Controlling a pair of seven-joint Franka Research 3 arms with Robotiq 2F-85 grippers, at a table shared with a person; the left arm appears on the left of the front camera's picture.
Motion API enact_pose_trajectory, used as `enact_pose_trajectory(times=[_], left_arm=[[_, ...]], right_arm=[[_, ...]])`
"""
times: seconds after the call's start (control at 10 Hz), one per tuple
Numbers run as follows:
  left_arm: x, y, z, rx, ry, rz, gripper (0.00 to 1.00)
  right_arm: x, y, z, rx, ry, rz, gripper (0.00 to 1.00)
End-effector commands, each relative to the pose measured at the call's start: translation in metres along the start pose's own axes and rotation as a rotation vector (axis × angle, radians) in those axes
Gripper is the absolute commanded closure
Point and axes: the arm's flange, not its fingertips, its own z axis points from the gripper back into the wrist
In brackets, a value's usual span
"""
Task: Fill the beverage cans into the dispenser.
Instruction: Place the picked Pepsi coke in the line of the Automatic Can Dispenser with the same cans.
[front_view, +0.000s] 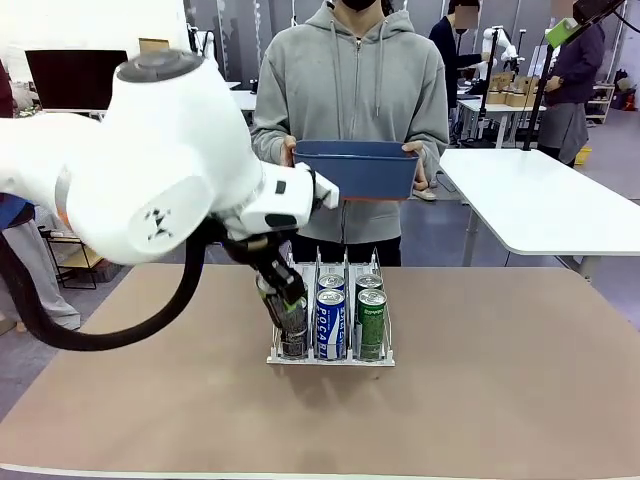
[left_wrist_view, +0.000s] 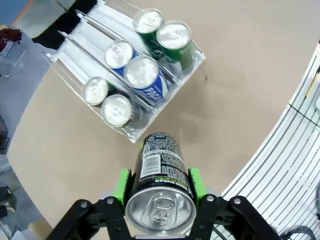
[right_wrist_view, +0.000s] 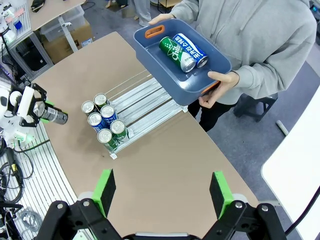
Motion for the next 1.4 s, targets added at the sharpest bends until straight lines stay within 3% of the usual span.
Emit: enact_pose_trajectory(times=[0.0,0.4,0.5,0.7,1.3], left_arm=[[0.000,-0.001,-0.025,0.006,-0.019,-0.070,0.42],[0.009,0.021,-0.050,-0.036,-0.045,-0.075,0.42],[-0.001,0.003,-0.047,-0.024,0.005,-0.056,0.42],[-0.001,0.003,-0.047,-0.024,0.005,-0.056,0.42],[0.014,0.040,-0.085,-0.032,-0.003,-0.005,0.42]], right_arm=[[0.000,0.001,0.001,0.005,-0.002,-0.012,0.00],[0.000,0.001,0.001,0.005,-0.002,-0.012,0.00],[0.000,0.001,0.001,0.005,-0.002,-0.012,0.00],[0.000,0.001,0.001,0.005,-0.002,-0.012,0.00],[0.000,0.001,0.001,0.005,-0.002,-0.012,0.00]])
